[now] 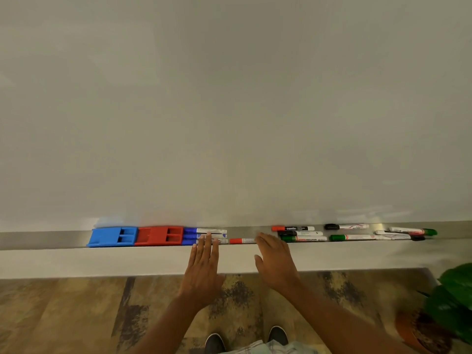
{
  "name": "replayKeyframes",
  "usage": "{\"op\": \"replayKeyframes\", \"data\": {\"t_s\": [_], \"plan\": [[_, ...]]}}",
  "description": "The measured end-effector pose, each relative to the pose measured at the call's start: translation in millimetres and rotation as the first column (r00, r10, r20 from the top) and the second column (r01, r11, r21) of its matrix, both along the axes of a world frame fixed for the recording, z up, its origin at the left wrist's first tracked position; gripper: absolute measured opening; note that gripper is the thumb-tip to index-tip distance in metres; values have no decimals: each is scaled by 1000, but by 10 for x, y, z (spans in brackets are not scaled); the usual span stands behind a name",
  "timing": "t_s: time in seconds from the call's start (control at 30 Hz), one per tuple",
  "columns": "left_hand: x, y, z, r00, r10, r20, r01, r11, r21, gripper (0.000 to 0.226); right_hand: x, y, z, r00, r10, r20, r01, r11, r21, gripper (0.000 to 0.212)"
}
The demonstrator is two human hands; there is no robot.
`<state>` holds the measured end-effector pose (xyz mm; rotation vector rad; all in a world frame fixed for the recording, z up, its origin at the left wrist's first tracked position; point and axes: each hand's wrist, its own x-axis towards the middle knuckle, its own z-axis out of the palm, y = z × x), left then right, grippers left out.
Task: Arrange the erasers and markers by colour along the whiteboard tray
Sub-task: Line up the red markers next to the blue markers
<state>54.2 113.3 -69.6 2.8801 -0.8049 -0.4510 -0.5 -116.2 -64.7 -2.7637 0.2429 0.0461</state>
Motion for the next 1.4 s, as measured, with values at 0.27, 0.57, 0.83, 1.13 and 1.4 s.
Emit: {"op": "replayKeyframes", "data": {"t_s": [0.27,0.57,0.83,1.13,1.4], "plan": [[-87,-716,231,980,166,-110,-198,882,-427,61,-4,-664,284,860,-508,-56,506,829,240,31],[19,-1593,583,641,152,-752,-631,663,-403,78,-80,-1237,241,788,-569,-235,610,675,414,46],[63,-1899,645,507,136,-851,-695,649,-310,53,-21,-1316,217,808,-533,-250,585,683,438,31],[121,-1697,616,542,206,-815,-722,610,-326,50,70,-1121,210,841,-504,-196,529,690,495,41],[109,-1058,393,643,395,-656,-724,595,-350,48,154,-531,176,910,-351,-223,414,730,543,24]]}}
